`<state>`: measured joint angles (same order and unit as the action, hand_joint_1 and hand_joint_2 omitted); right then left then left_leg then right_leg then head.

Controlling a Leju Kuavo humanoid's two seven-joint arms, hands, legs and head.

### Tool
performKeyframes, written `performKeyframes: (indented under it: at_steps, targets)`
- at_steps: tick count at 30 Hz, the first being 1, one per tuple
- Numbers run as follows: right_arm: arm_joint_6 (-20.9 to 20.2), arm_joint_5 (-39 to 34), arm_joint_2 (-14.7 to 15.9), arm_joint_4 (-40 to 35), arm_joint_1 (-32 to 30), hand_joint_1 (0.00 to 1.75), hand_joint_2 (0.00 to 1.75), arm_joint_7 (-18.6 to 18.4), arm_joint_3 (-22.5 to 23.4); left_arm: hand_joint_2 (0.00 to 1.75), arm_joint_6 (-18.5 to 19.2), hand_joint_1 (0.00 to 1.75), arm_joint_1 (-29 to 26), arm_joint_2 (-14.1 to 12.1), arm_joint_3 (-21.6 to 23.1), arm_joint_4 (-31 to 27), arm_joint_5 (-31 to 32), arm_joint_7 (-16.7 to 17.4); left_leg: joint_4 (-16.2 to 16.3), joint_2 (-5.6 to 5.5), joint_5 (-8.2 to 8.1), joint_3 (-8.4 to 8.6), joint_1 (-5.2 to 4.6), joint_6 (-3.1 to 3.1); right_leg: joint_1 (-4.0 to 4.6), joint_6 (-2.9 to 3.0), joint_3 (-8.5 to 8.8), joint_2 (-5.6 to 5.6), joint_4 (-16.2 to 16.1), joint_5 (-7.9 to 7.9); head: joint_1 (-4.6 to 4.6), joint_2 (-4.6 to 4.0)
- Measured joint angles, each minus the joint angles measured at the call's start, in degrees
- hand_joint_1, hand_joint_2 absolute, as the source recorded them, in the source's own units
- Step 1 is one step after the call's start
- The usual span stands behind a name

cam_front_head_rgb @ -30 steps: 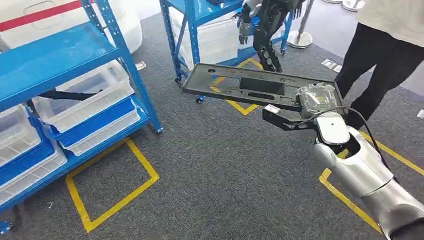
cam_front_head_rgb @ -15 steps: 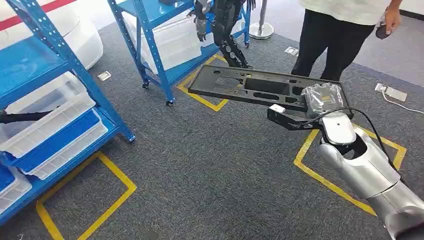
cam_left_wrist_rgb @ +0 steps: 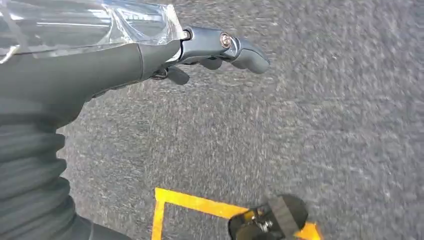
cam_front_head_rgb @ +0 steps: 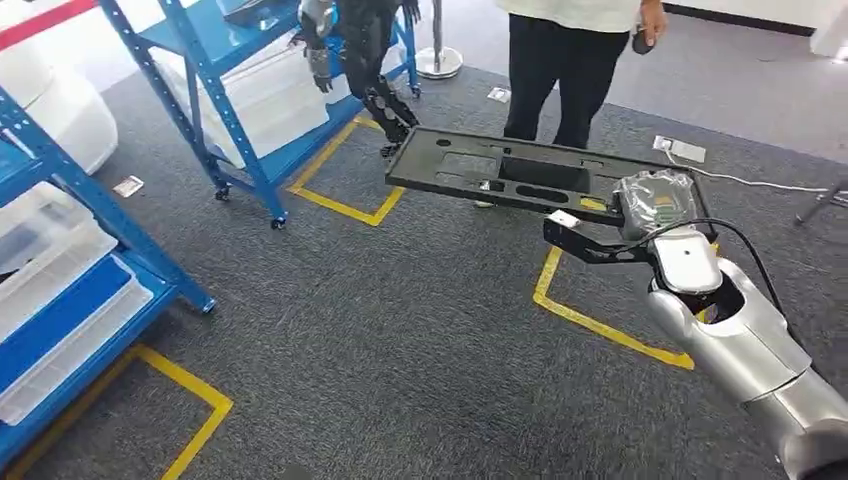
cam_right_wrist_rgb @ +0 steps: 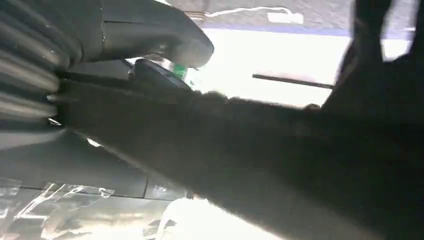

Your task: Take the parts from the cabinet and place them on the table.

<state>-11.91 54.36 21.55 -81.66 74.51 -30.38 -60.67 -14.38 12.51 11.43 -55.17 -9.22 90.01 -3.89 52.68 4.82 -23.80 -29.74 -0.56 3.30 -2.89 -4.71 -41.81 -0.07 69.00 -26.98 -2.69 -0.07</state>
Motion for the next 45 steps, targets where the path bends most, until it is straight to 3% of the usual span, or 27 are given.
performKeyframes:
  at_steps: [1,2,3,4,7,8,9,10,12,13,14,16,18,22,23,24,25,28,29,31,32,33,35,38,40,43,45]
  targets:
    - [0.0,0.0,0.0,0.0,0.0,1.75,1.75,0.0,0.0,1.75,0.0,0.00,0.1,0.0,0.0,0.0,0.0,0.0,0.7,0.70,-0.34,-0.25,0.51,-0.65,-0.59,-0.90,3.27,-1.03,-5.4,2.10,-0.02,0.00]
    - [-0.1,0.0,0.0,0.0,0.0,1.75,1.75,0.0,0.0,1.75,0.0,0.00,0.1,-0.2,0.0,0.0,0.0,0.0,2.1,1.28,-1.05,-0.78,0.73,-1.60,-1.13,-2.31,6.00,-3.95,-10.5,2.72,0.00,0.00]
    - [-0.2,0.0,0.2,-0.1,0.3,1.75,1.75,-0.1,0.0,1.75,0.0,0.00,0.2,-1.0,0.0,-0.1,0.0,0.0,3.2,1.84,-1.75,-1.75,-0.09,-2.47,-0.37,-2.33,5.61,-4.57,-9.5,2.13,0.02,0.00]
    - [-0.3,-0.1,0.2,-0.3,0.2,1.75,1.75,-0.1,0.1,1.75,0.1,0.00,0.2,-0.7,0.0,0.0,0.0,-0.2,4.2,2.10,-2.32,-1.69,0.50,-2.49,-0.40,-0.34,5.14,-3.36,-9.3,2.00,-0.11,0.02]
    - [-0.6,-0.1,0.4,-0.3,0.6,1.75,1.75,-0.2,0.1,1.75,0.1,0.00,0.1,-0.7,0.0,0.0,-0.1,-0.4,4.2,2.87,-2.44,-1.75,0.71,-3.05,-0.47,1.03,4.12,-1.27,-9.0,2.38,-0.07,0.00]
    - [-0.8,-0.2,0.4,-0.3,0.9,1.75,1.75,-0.2,0.1,1.75,0.1,0.00,0.2,-0.7,0.0,0.0,-0.2,-0.4,4.7,1.15,-3.50,-1.92,0.84,-3.25,-0.33,1.53,3.86,-0.74,-9.1,2.66,-0.09,0.00]
    - [-0.8,-0.2,0.4,-0.3,1.1,1.75,1.75,-0.2,0.1,1.75,0.2,0.00,0.1,-0.7,0.0,0.0,-0.2,-0.4,7.3,-1.58,-5.86,-2.69,1.15,-3.09,-0.26,1.90,3.63,-0.24,-9.2,2.91,-0.04,0.00]
    - [-0.8,-0.2,0.3,-0.4,1.3,1.75,1.75,-0.2,0.1,1.75,0.2,0.00,0.0,-0.7,0.0,0.0,-0.2,-0.4,11.6,-2.91,-8.34,-4.25,1.07,-2.88,-0.10,2.15,3.52,0.37,-9.3,3.09,-0.07,0.00]
    - [-1.0,-0.3,0.3,-0.5,1.4,1.75,1.75,-0.2,0.1,1.75,0.2,0.00,-0.2,-0.7,0.0,0.0,-0.2,-0.4,21.2,-4.00,-12.29,-8.29,0.83,-2.16,0.46,2.43,3.33,1.94,-9.3,3.27,-0.07,0.00]
    - [-1.0,-0.3,0.3,-0.5,1.4,1.75,1.75,-0.2,0.1,1.75,0.2,0.00,-0.2,-0.7,0.0,0.0,-0.2,-0.4,23.7,-4.29,-12.67,-9.43,0.50,-1.65,0.75,2.59,3.26,2.85,-9.3,3.39,-0.07,0.00]
    - [-1.1,-0.3,0.3,-0.5,1.4,1.75,1.75,-0.2,0.1,1.75,0.2,0.00,-0.3,-0.6,0.0,0.0,-0.2,-0.4,22.8,-4.53,-11.74,-9.05,-0.10,-1.16,1.13,2.72,3.21,3.52,-9.4,3.56,-0.07,0.00]
    - [-1.3,-0.4,0.5,-0.5,1.5,1.75,1.75,-0.5,0.1,1.75,0.2,0.00,-0.2,-0.6,0.0,0.0,-0.2,-0.4,13.9,-5.44,-7.15,-4.96,-1.13,0.36,1.24,2.63,3.20,5.29,-9.5,3.93,-0.04,0.00]
    - [-1.7,-0.5,0.8,-0.6,1.8,1.75,1.75,-0.9,0.2,1.75,0.2,0.00,-0.1,-0.8,0.0,0.0,-0.2,-0.4,4.3,-10.40,-4.03,-0.49,-2.23,2.04,0.91,2.75,3.14,6.72,-9.9,4.52,-0.04,0.00]
    - [-2.7,-1.1,1.7,-0.8,2.2,1.75,1.75,-1.7,0.6,1.75,0.4,0.00,0.1,-0.9,0.0,0.0,-0.1,0.0,2.6,-7.71,-2.53,-0.06,-2.69,2.52,0.29,1.25,2.83,9.82,-11.5,6.36,-0.07,0.00]
    - [-2.9,-1.2,2.1,-0.9,2.3,1.75,1.75,-1.8,0.8,1.75,0.5,0.00,0.3,-0.8,0.0,0.0,0.0,0.0,0.5,-6.64,-1.14,0.63,-2.02,2.40,0.54,1.74,2.57,7.72,-11.2,6.17,-0.07,0.00]
    - [-3.1,-1.4,2.4,-1.1,2.5,1.75,1.75,-1.9,0.9,1.75,0.5,0.00,0.5,-0.7,0.0,0.0,0.0,0.0,-0.4,-6.12,-0.56,0.79,-2.13,2.40,1.24,1.82,1.86,3.90,-9.9,4.34,0.00,0.00]
    - [-3.3,-1.6,2.5,-1.3,2.9,1.75,1.75,-2.0,0.9,1.75,0.5,0.00,0.4,-0.7,0.0,0.0,0.0,0.0,-0.4,-5.36,-0.29,0.64,-2.05,2.58,1.35,1.61,0.57,2.29,-6.6,1.81,-0.02,0.00]
    - [-3.5,-1.8,2.5,-1.6,3.0,1.75,1.75,-2.1,0.9,1.75,0.7,0.00,-0.2,-0.7,0.0,0.0,0.1,0.1,-0.3,-2.50,-0.21,0.24,-1.81,2.41,1.05,0.51,-3.01,0.79,4.5,-3.31,-0.02,0.00]
    - [-3.6,-1.8,2.6,-1.7,3.0,1.75,1.75,-2.1,0.9,1.75,0.7,0.00,-0.2,-0.7,0.0,0.0,0.1,0.1,-0.2,-1.67,-0.19,0.07,-1.63,2.30,0.92,0.14,-2.30,0.57,4.1,-2.78,-0.02,0.00]
    - [-3.7,-1.8,2.8,-1.9,3.1,1.75,1.75,-2.5,0.9,1.75,0.7,0.00,-0.1,-0.6,0.0,0.0,0.2,0.1,0.3,-0.14,-0.44,-0.28,-1.05,1.70,0.51,-0.87,2.56,-0.25,-3.1,0.49,-0.02,0.00]
    - [-3.7,-1.8,2.9,-2.1,3.2,1.75,1.75,-2.8,0.9,1.75,0.7,0.00,0.0,-0.6,0.0,0.0,0.2,0.1,1.1,0.56,-0.82,-0.56,-0.77,1.16,0.31,-1.48,5.65,-1.66,-7.9,2.19,0.00,0.00]
    - [-4.0,-1.9,3.2,-2.4,3.5,1.75,1.75,-3.2,0.9,1.75,0.8,0.00,0.0,-0.7,0.0,0.0,0.2,0.1,2.3,1.30,-1.44,-1.05,-1.18,0.29,0.59,-2.34,7.20,-4.86,-11.2,1.48,0.00,0.00]
    - [-4.7,-2.7,3.6,-3.2,4.6,1.75,1.75,-4.1,1.2,1.75,0.8,0.00,0.2,-0.7,0.0,0.1,0.2,0.1,3.5,2.10,-2.07,-1.71,-1.36,0.03,0.72,0.44,6.69,-3.15,-10.8,1.68,-0.11,0.00]
    - [-5.2,-3.2,4.4,-3.5,5.3,1.75,1.75,-4.8,1.7,1.75,1.0,0.00,0.2,-0.6,0.0,0.1,0.0,0.1,4.2,3.18,-2.56,-1.91,-1.03,-0.37,0.73,1.42,6.11,-1.31,-10.8,2.12,-0.13,0.02]
    - [-5.4,-3.4,4.6,-3.9,5.8,1.75,1.75,-4.9,2.0,1.75,1.1,0.00,0.2,-0.4,0.0,0.1,0.0,0.1,9.9,-2.73,-6.88,-3.99,-0.23,-0.97,0.72,1.98,5.76,-0.30,-10.9,2.49,-0.15,0.00]
    - [-5.4,-3.5,4.6,-4.2,5.8,1.75,1.75,-5.1,2.1,1.75,1.4,0.00,0.0,-0.4,0.0,0.2,0.0,0.1,22.3,-4.19,-11.78,-9.42,-0.16,-0.72,1.03,2.52,5.30,1.92,-10.8,2.88,-0.13,0.00]
    - [-5.4,-3.5,4.6,-4.2,5.8,1.75,1.75,-5.1,2.1,1.75,1.5,0.00,0.1,-0.4,0.0,0.2,0.0,0.1,20.6,-4.52,-9.62,-8.80,-0.34,-0.04,1.18,2.67,5.18,3.55,-10.9,3.11,-0.13,0.00]
